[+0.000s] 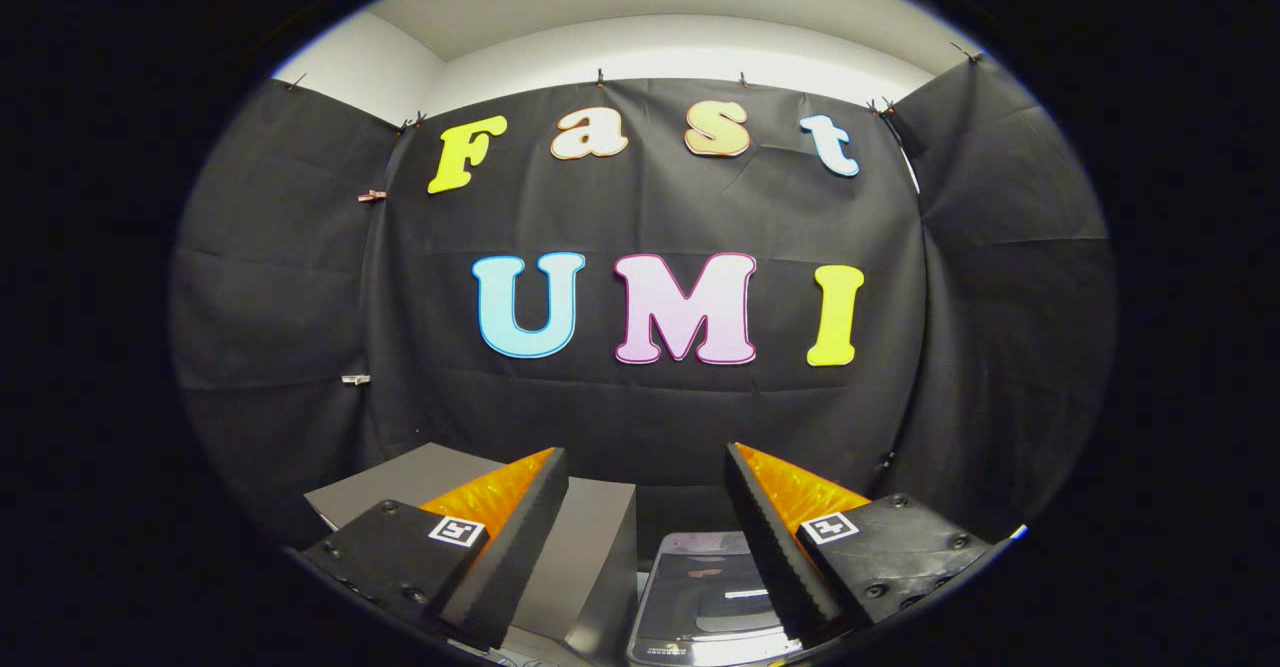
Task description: Put the clothes into the washing machine and then close the washing machine lid.
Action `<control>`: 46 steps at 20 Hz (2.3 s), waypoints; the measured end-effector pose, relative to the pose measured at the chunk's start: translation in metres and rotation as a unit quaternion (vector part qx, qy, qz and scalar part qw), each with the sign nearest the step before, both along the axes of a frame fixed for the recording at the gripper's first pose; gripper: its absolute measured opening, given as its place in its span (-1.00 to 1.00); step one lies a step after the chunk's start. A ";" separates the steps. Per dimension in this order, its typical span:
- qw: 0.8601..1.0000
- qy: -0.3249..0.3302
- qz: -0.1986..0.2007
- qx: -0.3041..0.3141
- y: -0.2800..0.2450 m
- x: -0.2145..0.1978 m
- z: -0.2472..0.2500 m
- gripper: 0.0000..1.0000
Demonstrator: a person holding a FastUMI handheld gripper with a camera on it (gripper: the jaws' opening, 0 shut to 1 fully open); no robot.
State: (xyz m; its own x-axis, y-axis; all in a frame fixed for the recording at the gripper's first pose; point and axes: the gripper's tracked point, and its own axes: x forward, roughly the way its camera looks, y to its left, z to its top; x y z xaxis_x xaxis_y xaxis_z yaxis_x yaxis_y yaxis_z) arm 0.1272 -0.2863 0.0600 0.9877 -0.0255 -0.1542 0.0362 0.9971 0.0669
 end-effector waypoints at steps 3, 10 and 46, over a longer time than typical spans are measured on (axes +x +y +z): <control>1.000 0.004 0.001 -0.001 0.004 0.000 -0.003 0.98; 1.000 0.018 0.010 0.004 0.011 -0.001 -0.009 0.98; 1.000 0.019 0.002 0.002 0.001 -0.008 0.000 0.98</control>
State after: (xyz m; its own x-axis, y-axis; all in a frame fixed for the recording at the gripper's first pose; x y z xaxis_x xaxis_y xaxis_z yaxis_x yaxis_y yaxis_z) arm 0.1196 -0.2852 0.0597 0.9813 -0.0217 -0.1914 0.0358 0.9969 0.0703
